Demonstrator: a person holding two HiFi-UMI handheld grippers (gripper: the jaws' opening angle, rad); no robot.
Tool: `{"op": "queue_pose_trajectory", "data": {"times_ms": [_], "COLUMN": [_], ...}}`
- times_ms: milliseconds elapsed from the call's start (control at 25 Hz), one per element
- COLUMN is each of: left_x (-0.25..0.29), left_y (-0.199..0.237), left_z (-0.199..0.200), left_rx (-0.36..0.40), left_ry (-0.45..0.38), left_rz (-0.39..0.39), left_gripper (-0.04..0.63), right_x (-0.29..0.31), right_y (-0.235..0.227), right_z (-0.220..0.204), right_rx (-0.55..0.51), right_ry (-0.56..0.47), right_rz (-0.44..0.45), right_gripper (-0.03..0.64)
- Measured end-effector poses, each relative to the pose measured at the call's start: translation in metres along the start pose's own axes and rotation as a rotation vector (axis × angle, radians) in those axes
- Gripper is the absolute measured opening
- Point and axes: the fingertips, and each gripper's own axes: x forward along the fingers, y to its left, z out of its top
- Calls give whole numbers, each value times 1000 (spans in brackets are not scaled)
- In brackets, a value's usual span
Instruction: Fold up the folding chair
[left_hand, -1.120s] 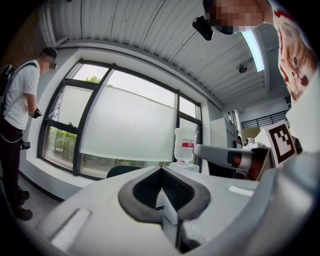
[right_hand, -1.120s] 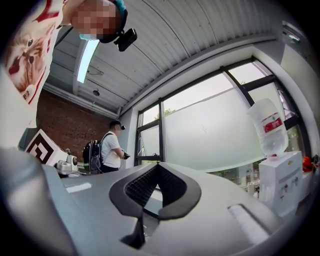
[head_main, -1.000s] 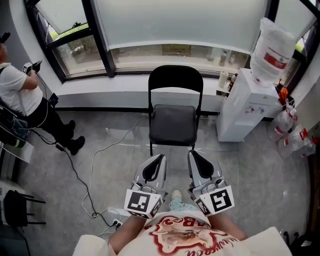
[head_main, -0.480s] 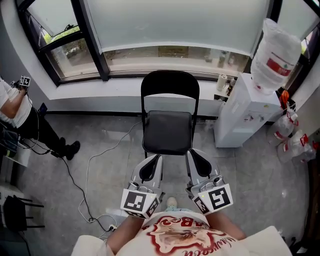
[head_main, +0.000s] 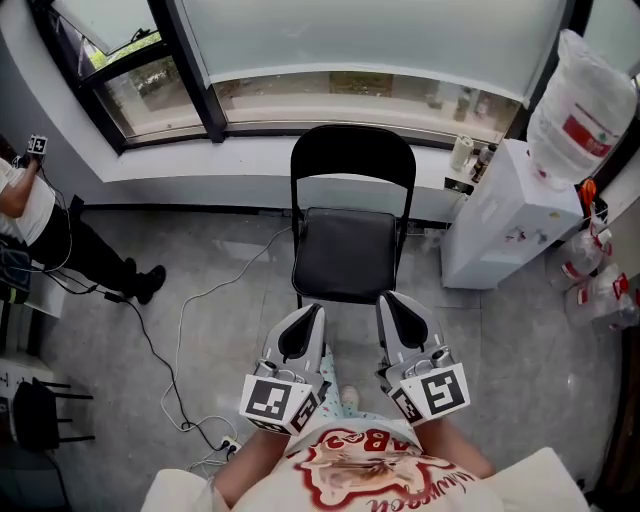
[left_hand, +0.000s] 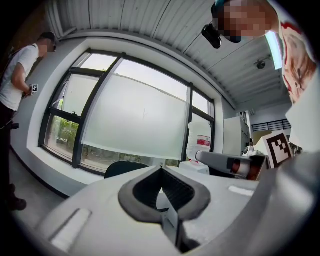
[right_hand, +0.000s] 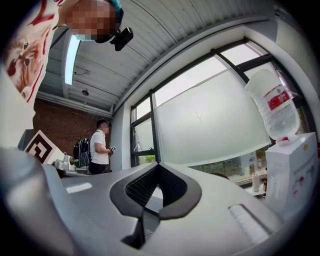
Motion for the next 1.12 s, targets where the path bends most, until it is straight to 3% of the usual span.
{"op": "queue_pose_trajectory", "data": {"times_ms": [280,840,1120], "left_x": [35,176,232], "left_y": [14,121,163], "left_z": [-13,19,10], "left_rx": [26,42,39], "left_ry": [18,53,84], "left_rz": [-51,-117,-157], "left_gripper": [1,1,1], "right_x": [32,187,243], "right_y": [-23,-89,-124], "right_z": [-10,-19,-38], "right_rx": [-27,-36,-34], "right_ry": [9,16,44], "right_rz": [-24,-90,-153], "right_gripper": [12,15,18]}}
